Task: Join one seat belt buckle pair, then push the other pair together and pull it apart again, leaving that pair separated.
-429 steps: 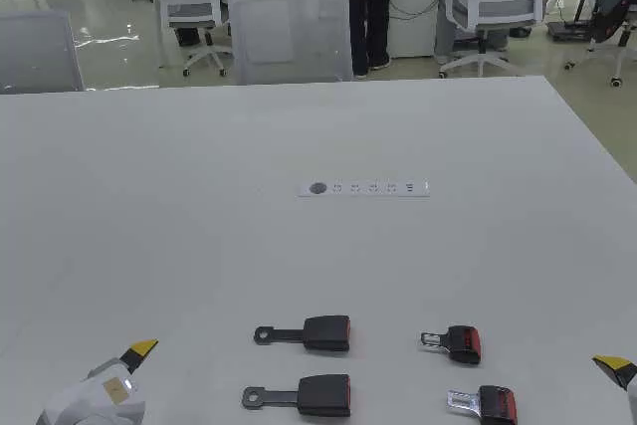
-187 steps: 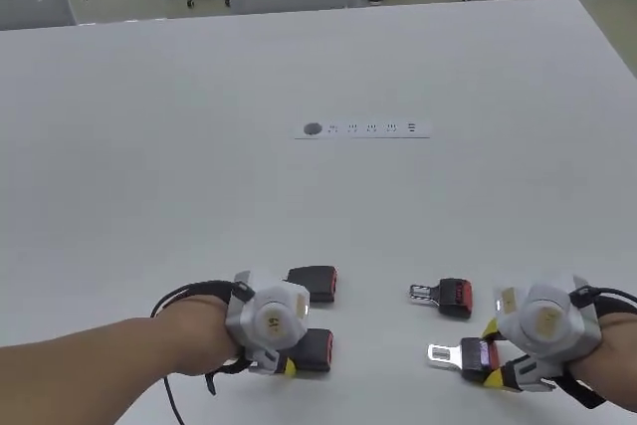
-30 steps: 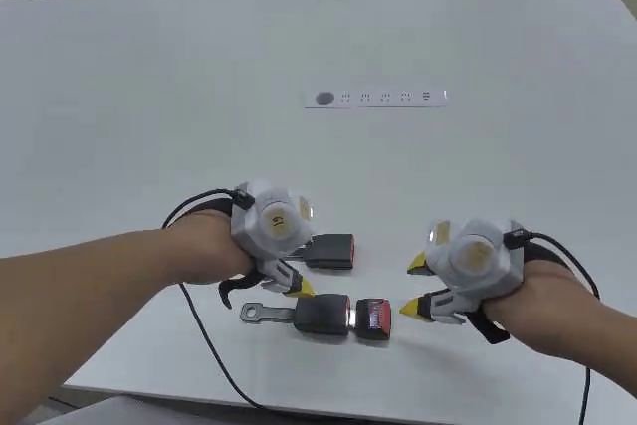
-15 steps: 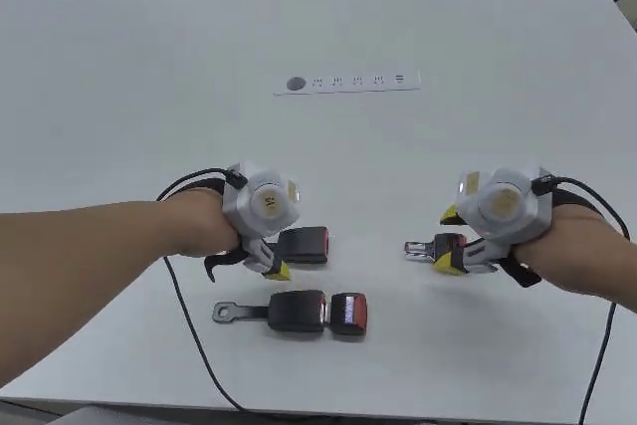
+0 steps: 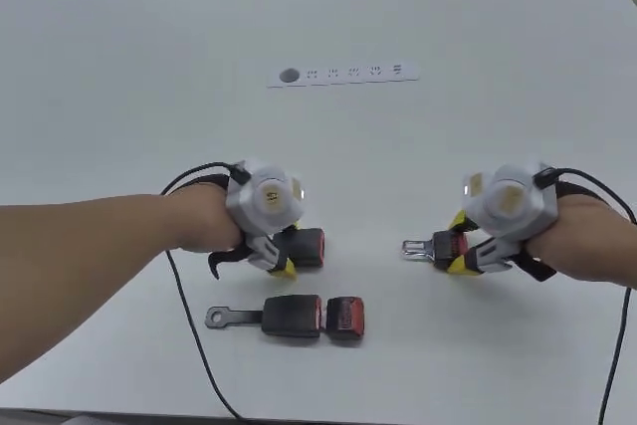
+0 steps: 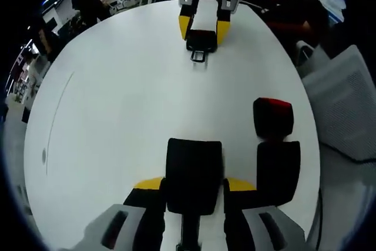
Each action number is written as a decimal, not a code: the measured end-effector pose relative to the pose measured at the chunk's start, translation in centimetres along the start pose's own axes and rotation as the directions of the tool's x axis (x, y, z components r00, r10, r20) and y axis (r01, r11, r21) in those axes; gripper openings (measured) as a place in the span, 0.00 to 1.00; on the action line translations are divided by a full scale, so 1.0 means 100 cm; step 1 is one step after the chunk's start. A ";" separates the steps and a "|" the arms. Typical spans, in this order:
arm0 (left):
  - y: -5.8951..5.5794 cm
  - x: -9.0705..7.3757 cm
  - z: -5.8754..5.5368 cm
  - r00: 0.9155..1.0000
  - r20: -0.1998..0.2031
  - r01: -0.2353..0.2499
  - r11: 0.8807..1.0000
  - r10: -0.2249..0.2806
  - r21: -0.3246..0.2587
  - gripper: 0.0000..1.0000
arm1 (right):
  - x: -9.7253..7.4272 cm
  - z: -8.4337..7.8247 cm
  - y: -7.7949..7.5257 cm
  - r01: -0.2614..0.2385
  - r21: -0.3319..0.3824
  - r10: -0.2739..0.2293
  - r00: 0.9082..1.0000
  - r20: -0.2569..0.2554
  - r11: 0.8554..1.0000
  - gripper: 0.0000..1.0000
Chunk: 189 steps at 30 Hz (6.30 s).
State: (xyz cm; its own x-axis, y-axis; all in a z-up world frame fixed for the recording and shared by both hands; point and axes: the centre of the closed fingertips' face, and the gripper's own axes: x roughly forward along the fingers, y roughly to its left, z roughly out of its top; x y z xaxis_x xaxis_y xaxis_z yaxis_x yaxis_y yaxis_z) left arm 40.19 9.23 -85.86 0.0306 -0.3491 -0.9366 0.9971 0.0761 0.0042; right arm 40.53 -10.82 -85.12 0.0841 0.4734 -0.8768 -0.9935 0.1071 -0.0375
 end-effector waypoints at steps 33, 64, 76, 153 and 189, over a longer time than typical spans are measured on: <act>0.000 -0.001 -0.003 1.000 0.010 -0.016 0.999 0.017 -0.047 0.34 | 0.030 0.055 0.018 -0.041 -0.027 0.041 0.999 0.019 0.999 0.31; 0.001 0.003 -0.001 1.000 -0.007 0.005 1.000 -0.005 0.007 0.33 | 0.063 0.110 0.018 -0.049 -0.098 0.054 0.997 0.047 0.994 0.29; 0.000 0.003 0.001 1.000 0.016 0.015 0.999 -0.015 0.035 0.32 | 0.070 0.125 0.020 -0.073 -0.055 0.078 0.992 0.099 0.996 0.27; -0.003 -0.040 -0.011 0.974 0.047 -0.215 0.968 0.223 -0.131 0.63 | -0.033 -0.023 0.024 0.237 0.222 -0.251 0.967 0.036 0.946 0.54; -0.106 -0.152 -0.098 0.840 0.201 -0.294 0.733 0.505 -0.613 1.00 | -0.102 0.017 0.098 0.247 0.427 -0.382 0.885 0.266 0.870 1.00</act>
State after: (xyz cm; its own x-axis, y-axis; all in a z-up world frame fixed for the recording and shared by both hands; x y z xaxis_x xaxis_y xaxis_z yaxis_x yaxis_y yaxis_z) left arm 28.47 22.88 -75.13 0.5431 -0.4422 -0.7138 0.6794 0.7310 0.0641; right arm 30.10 -13.10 -75.71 0.4743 0.6105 -0.6343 -0.8108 0.5836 -0.0447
